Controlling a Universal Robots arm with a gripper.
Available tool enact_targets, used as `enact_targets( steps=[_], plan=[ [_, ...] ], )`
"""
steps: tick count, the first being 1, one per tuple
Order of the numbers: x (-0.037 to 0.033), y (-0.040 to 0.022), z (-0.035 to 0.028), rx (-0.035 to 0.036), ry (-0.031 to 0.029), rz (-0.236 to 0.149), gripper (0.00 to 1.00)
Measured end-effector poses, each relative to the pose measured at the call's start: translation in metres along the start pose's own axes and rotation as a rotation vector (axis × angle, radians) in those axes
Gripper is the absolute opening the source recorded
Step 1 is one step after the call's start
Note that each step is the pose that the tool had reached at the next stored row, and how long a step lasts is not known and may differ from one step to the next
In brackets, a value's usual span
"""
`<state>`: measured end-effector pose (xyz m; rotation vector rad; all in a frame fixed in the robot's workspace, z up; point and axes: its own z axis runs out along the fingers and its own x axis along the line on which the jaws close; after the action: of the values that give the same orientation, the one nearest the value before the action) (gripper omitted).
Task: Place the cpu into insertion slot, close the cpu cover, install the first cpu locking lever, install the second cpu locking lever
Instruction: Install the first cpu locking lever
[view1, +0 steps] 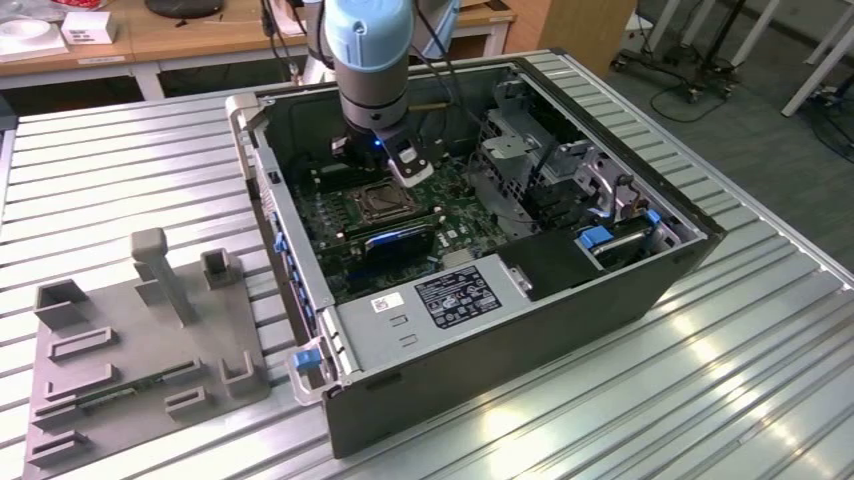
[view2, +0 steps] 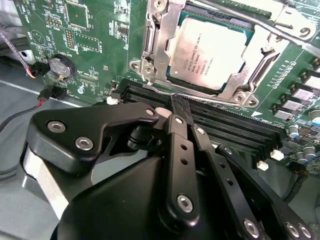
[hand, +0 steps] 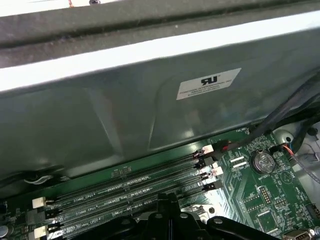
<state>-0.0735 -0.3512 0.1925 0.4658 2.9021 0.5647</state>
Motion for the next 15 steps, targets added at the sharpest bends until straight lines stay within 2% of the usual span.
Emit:
enact_targets(
  steps=[8,15],
  plan=[
    [-0.0035,-0.0021,0.0001,0.0083,0.0198,0.011,0.11],
    [-0.0039,-0.0017,-0.0014,0.0084,0.021,0.012,0.11]
  ],
)
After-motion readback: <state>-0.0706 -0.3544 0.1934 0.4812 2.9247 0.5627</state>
